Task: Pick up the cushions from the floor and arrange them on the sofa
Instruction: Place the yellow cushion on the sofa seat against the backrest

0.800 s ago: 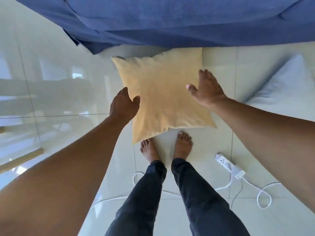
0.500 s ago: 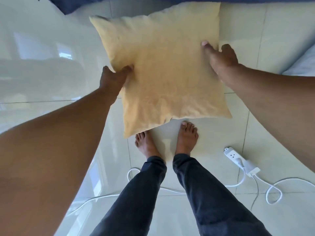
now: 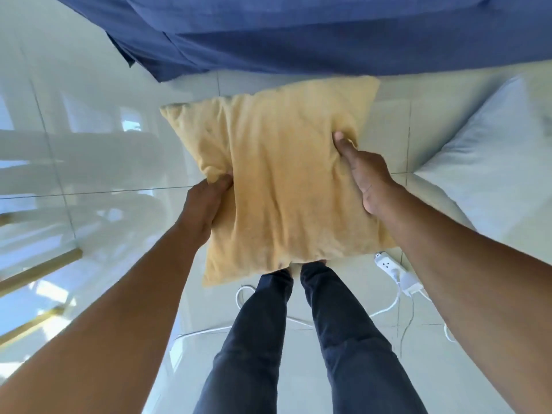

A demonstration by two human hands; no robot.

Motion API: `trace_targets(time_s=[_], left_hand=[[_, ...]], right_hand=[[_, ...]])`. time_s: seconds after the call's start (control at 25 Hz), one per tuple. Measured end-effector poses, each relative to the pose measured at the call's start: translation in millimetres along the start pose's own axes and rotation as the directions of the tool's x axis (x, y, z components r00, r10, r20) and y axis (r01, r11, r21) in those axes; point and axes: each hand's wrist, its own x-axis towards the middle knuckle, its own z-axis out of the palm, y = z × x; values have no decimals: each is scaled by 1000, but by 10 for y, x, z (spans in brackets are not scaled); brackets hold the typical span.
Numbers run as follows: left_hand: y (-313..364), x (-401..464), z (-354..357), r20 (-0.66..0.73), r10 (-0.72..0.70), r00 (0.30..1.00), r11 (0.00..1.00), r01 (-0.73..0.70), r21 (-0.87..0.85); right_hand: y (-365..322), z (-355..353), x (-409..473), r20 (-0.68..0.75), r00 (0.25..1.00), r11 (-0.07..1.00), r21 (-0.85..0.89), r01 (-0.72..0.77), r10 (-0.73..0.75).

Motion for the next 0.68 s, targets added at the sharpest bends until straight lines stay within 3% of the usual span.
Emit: trace_targets(time_s=[0.2,0.28,0.48,0.68], left_hand=[[471,-1623,-331,2,124,992,992,-124,-30],[765,-2180,-430,9,191,982,981,-190,-34],[1586,-3435,-657,46,382,923,923,-379,-60],[2109,-4169,-770,79,533,843,844,-522,-125]], right_hand=[[-290,-532,-1358,149,989,977,211,-11,-21],[-534,-786,-1877,201,975,967,253,40,-93],[-1294,-1324,-2957,69,961,898,380,222,-267],[-1955,-1705,-3556,-16,897,804,437,404,-442]])
